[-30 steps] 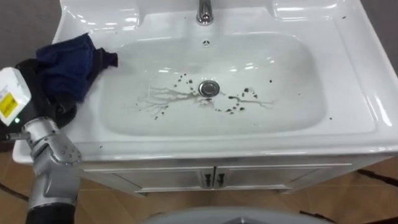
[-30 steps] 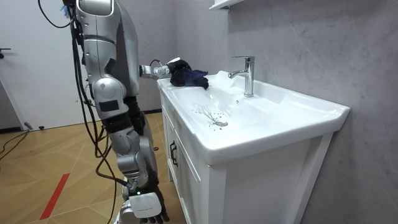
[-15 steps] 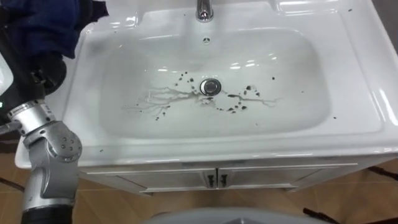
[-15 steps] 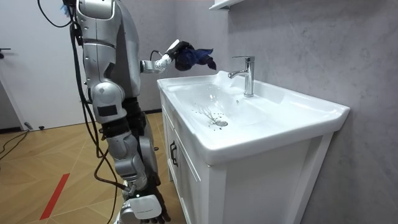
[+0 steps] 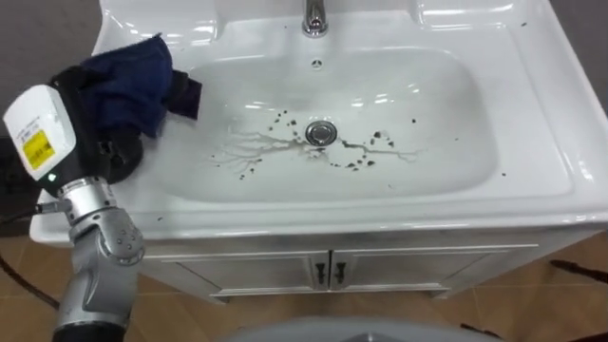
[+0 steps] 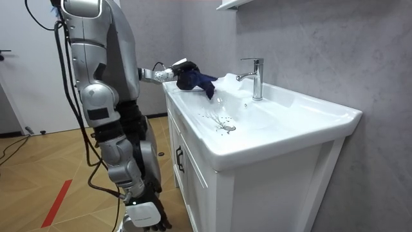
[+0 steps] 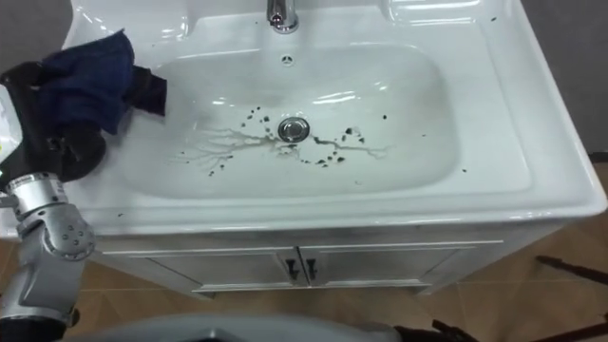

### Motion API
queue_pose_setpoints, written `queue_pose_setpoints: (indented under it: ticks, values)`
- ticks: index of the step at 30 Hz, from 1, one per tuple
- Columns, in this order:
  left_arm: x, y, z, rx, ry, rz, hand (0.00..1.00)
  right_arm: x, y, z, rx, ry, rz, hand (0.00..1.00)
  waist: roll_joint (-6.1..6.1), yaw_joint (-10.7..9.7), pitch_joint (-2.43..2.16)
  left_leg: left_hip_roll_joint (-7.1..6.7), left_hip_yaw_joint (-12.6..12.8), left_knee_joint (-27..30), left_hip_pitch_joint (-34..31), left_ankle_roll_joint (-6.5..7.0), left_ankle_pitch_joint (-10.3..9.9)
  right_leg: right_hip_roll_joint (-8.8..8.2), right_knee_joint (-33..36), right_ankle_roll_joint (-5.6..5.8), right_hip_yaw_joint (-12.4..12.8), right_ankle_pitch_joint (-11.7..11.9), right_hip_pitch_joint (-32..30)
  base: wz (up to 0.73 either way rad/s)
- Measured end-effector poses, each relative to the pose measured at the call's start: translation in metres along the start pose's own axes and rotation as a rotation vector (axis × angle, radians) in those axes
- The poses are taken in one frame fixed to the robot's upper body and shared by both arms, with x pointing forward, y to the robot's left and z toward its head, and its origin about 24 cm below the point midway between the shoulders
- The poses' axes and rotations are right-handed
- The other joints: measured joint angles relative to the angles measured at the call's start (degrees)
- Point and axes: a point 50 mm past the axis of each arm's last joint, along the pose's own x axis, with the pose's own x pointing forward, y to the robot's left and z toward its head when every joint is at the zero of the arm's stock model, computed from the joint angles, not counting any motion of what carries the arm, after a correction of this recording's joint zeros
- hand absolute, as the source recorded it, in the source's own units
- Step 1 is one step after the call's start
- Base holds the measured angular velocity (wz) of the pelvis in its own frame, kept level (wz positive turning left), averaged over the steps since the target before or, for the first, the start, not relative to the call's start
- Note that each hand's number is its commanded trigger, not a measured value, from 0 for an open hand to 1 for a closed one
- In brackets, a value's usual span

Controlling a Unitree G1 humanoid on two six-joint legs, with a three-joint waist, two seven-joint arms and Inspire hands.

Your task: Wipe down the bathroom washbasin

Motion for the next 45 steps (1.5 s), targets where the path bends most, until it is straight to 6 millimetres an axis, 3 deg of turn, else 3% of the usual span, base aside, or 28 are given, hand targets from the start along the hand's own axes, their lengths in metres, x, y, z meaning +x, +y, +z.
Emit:
queue_pose_setpoints:
  ticks: [7, 13, 23, 29, 34, 39, 45]
  values:
    - [-0.002, -0.010, 0.000, 0.000, 0.011, -0.109, 1.00, 0.001, 0.003, 0.007, -0.006, -0.013, 0.018, 0.00, -0.07, -1.77, 0.07, 0.00, 0.17, -0.35, -0.14, 0.00, 0.00, -0.04, 0.03, 0.00, 0.12, 0.00, -0.37, -0.01]
    - [0.009, -0.012, 0.015, -0.017, -0.028, -0.131, 1.00, 0.001, 0.003, 0.007, 0.004, -0.017, 0.013, 0.00, 0.49, -2.25, 0.48, 0.11, 0.18, -0.44, -1.00, 0.00, 0.00, 0.12, 0.15, -0.08, 0.64, 0.05, -0.70, 0.00]
    - [0.005, -0.026, 0.031, -0.022, -0.086, -0.256, 1.00, 0.002, 0.004, 0.005, 0.039, -0.011, 0.009, 0.00, 0.50, -3.40, 0.50, 0.17, 0.75, -0.39, -1.34, -0.01, 0.00, 0.16, 0.13, -0.10, 1.46, 0.07, -1.40, -0.03]
    - [0.002, -0.034, 0.036, 0.112, -0.164, -0.355, 1.00, 0.002, 0.003, 0.007, 0.039, -0.019, 0.014, 0.00, 1.15, -3.96, 0.58, 0.38, 1.11, -0.19, -1.90, -0.01, 0.00, 0.31, 0.15, -0.25, 1.77, 0.31, -2.10, -0.01]
    - [0.012, -0.031, 0.042, 0.194, -0.214, -0.367, 1.00, 0.001, 0.000, 0.013, 0.032, -0.027, 0.001, 0.00, 2.00, -5.05, 0.82, 0.64, 1.60, -0.43, -2.05, -0.04, 0.01, 0.51, 0.35, -0.42, 2.07, 0.43, -2.43, -0.03]
    - [0.013, -0.035, 0.039, 0.211, -0.197, -0.409, 1.00, 0.002, 0.000, 0.017, 0.030, -0.032, -0.008, 0.00, 2.60, -5.54, 0.62, 0.74, 2.41, -0.51, -1.98, -0.04, 0.01, 0.57, 0.51, -0.42, 2.98, 0.43, -2.82, -0.09]
    - [0.010, -0.040, 0.035, 0.248, -0.150, -0.502, 1.00, 0.002, -0.001, 0.016, 0.033, -0.021, -0.029, 0.00, 2.65, -5.67, 0.70, 0.74, 2.41, -0.25, -2.00, -0.04, 0.01, 0.57, 0.38, -0.42, 2.93, 0.43, -2.86, 0.00]
